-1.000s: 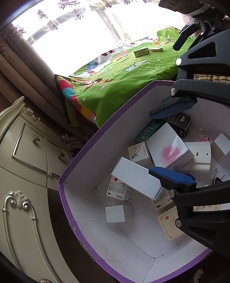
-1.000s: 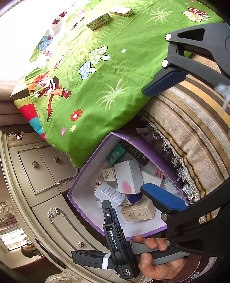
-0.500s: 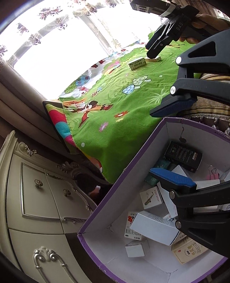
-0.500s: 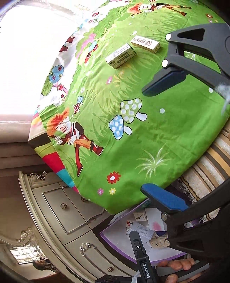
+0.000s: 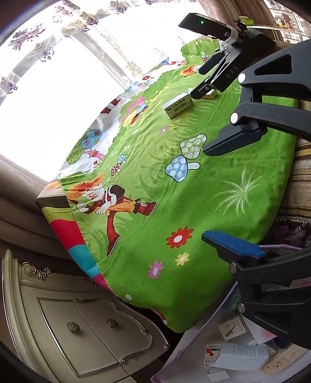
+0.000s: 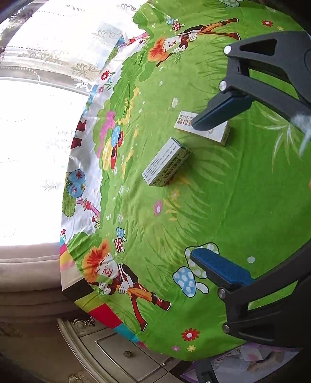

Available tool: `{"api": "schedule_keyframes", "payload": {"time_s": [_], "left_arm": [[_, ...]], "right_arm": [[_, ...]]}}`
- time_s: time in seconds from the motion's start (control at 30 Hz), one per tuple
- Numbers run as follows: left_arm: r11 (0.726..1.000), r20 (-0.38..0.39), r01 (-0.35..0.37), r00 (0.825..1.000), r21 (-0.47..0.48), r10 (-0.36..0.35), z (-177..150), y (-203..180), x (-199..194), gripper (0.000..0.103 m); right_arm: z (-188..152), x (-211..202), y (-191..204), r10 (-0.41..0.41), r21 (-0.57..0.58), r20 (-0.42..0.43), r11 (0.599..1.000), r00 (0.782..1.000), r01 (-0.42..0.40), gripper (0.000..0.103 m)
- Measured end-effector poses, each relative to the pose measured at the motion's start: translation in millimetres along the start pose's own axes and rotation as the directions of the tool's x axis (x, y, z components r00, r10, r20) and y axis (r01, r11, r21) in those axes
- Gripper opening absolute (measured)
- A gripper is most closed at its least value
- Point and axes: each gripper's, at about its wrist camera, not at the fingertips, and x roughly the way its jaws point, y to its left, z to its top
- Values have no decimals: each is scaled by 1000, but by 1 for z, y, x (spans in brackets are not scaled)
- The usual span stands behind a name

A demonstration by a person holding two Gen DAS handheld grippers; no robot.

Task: Organize rigid objects
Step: 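Move both grippers back over the last two boxes on the bedspread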

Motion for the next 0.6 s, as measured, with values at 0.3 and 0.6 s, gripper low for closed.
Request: {"api": "schedule_keyframes", "payload": {"time_s": [0.3, 0.6], "left_arm": [[993, -58, 38, 998, 115, -31, 9, -65, 48, 68], [964, -74, 72, 996, 258, -54, 19, -117, 79, 74]], "right_arm": [[-11, 28, -52, -89, 140, -66, 985, 994, 98, 100], [-12, 56, -65, -80, 160, -126, 982, 989, 100, 90]]}}
